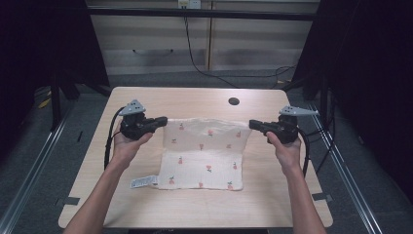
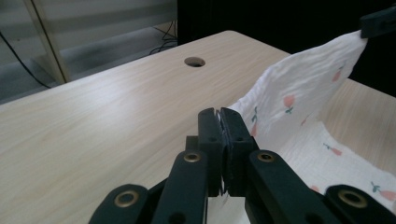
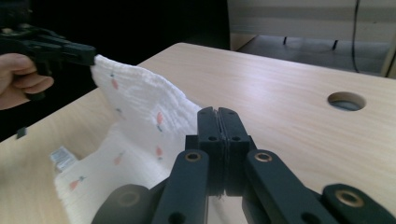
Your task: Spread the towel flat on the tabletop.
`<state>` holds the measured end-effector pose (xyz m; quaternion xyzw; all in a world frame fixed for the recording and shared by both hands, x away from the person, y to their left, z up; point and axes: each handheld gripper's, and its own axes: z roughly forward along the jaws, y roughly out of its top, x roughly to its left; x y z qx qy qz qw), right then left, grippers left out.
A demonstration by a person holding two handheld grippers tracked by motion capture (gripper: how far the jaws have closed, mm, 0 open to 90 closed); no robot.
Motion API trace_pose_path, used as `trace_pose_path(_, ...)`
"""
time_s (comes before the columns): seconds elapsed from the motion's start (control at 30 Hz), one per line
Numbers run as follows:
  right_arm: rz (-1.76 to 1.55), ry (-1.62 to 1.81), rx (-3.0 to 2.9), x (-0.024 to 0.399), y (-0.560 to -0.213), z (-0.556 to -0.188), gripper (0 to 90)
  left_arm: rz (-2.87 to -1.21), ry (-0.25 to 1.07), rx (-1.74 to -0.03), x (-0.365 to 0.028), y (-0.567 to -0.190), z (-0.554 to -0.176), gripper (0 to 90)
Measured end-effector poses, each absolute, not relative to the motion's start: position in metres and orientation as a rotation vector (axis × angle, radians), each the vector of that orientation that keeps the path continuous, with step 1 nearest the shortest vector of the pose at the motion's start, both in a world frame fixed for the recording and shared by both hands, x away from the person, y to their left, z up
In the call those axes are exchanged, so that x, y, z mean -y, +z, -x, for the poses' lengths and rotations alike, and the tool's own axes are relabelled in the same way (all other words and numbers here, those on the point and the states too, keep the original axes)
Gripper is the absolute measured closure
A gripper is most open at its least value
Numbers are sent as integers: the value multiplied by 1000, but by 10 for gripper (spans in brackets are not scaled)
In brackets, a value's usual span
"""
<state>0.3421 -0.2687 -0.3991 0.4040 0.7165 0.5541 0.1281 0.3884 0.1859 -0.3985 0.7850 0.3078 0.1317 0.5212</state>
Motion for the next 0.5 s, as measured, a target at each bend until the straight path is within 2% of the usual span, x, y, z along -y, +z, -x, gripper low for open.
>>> trace_pose_path(0.5,-1151,1504,-2201,262,-414,-306,891,-1924,287,-715,-201,-411,-354,882)
